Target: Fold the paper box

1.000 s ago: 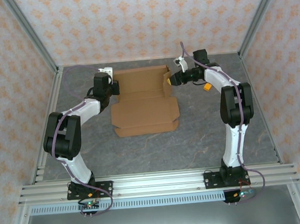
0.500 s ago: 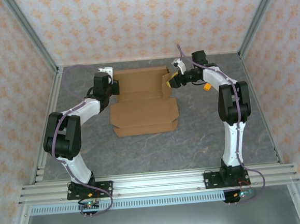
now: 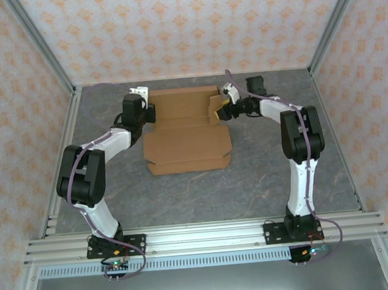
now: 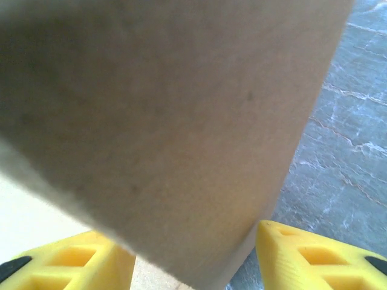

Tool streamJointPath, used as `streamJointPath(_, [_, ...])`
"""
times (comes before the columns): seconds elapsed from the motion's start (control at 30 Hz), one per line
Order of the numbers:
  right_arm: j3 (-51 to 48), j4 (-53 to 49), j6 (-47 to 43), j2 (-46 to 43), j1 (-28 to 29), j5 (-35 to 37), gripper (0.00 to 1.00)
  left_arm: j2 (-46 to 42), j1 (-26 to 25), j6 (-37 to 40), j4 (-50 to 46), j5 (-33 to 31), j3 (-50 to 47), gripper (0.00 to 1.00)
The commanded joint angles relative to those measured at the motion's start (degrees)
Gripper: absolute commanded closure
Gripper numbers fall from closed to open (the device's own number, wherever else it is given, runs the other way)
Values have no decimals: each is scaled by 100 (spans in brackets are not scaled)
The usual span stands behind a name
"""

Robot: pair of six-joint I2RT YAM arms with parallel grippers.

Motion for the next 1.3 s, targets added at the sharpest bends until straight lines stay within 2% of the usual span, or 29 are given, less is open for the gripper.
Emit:
streamJointPath(0.0, [-244,1046,203,-467,48,273,47,-163,-182,354,578,-253,-146,100])
streamJointPath(0.3, [-557,1735,332,-550,129,761,53,-56,-252,555,1491,-505,-596,100])
streamJointPath(0.43, [-756,2018,357,-603,146,945,53,-16,-275,727,1355,-464,-505,100])
streamJointPath(0.7, [-1121,2754,400,-619,239,1303,55,59,-451,1174,838,-873,-262,100])
streamJointPath(0.87, [-1261,2849,219,-671,286,1516,57,96,-474,1496,668,-1079,-210,100])
streamJointPath(1.03, [-1397,3083,244,-697,291,1611,57,291,-477,1852,661,-1307,-272,100])
streamJointPath(1.27, [-1487,3248,278,-693,291,1701,57,357,-477,1891,930,-1243,-397,100])
